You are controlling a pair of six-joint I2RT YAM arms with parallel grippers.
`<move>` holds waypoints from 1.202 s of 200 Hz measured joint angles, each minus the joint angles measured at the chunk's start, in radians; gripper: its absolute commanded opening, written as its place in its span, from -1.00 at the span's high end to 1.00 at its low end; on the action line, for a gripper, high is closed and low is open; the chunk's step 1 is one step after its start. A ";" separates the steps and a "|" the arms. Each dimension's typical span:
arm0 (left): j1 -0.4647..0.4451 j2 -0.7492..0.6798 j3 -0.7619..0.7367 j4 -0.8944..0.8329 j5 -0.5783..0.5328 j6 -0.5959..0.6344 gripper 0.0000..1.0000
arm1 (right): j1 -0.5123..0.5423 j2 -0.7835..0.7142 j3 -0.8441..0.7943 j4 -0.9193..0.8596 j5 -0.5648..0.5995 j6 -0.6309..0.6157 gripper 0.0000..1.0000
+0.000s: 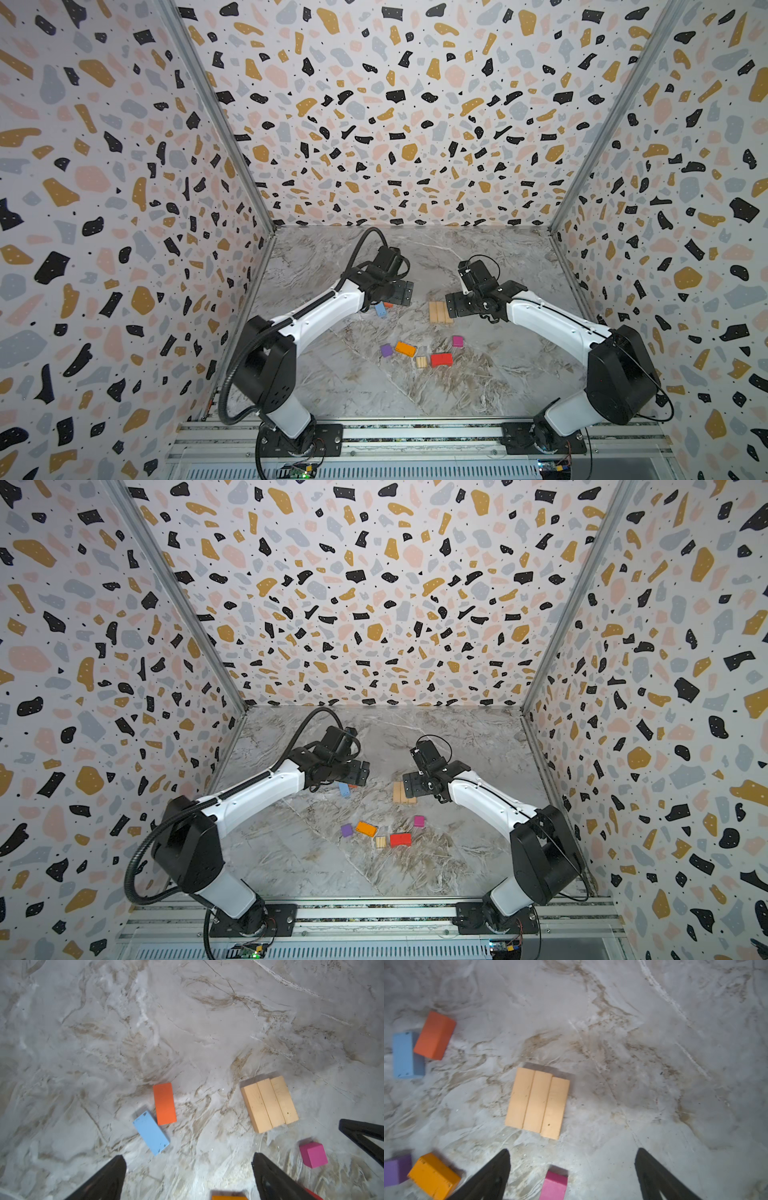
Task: Build the wood block tower
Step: 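Raise both grippers away from the three upright bars, then lower the right gripper onto the orange block and close on it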
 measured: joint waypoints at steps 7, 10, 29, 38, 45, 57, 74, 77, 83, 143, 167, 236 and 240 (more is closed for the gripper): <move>0.021 -0.030 -0.031 0.005 0.017 0.002 -0.92 | 0.021 0.000 0.008 -0.004 -0.005 0.000 -0.94; 0.031 -0.042 -0.044 0.006 0.022 0.004 -0.92 | 0.031 0.000 0.011 -0.007 -0.006 0.000 -0.94; 0.080 -0.097 -0.108 0.012 0.043 0.010 -0.92 | 0.094 0.000 0.038 -0.031 -0.012 0.005 -0.94; 0.098 -0.118 -0.134 0.014 0.047 0.015 -0.92 | 0.126 0.000 0.043 -0.033 -0.012 0.010 -0.94; 0.109 -0.139 -0.158 0.020 0.051 0.019 -0.92 | 0.148 0.000 0.043 -0.034 -0.012 0.012 -0.94; 0.121 -0.173 -0.200 0.035 0.061 0.027 -0.93 | 0.182 0.000 0.040 -0.035 -0.013 0.014 -0.94; 0.143 -0.225 -0.266 0.072 0.083 0.035 -0.93 | 0.215 0.000 0.031 -0.034 -0.026 0.014 -0.93; 0.146 -0.231 -0.274 0.076 0.088 0.037 -0.93 | 0.218 0.000 0.029 -0.034 -0.029 0.014 -0.93; 0.153 -0.241 -0.289 0.079 0.093 0.041 -0.93 | 0.225 0.000 0.022 -0.030 -0.036 0.013 -0.93; 0.177 -0.336 -0.384 0.135 0.121 0.069 -0.94 | 0.342 0.013 -0.030 -0.026 -0.022 0.029 -0.83; 0.188 -0.341 -0.383 0.156 0.147 0.072 -0.92 | 0.378 0.069 -0.028 -0.017 -0.009 0.039 -0.79; 0.207 -0.326 -0.383 0.171 0.180 0.072 -0.91 | 0.465 0.237 0.039 -0.005 0.020 0.086 -0.51; 0.208 -0.328 -0.383 0.170 0.181 0.072 -0.92 | 0.468 0.243 0.040 -0.001 0.023 0.088 -0.50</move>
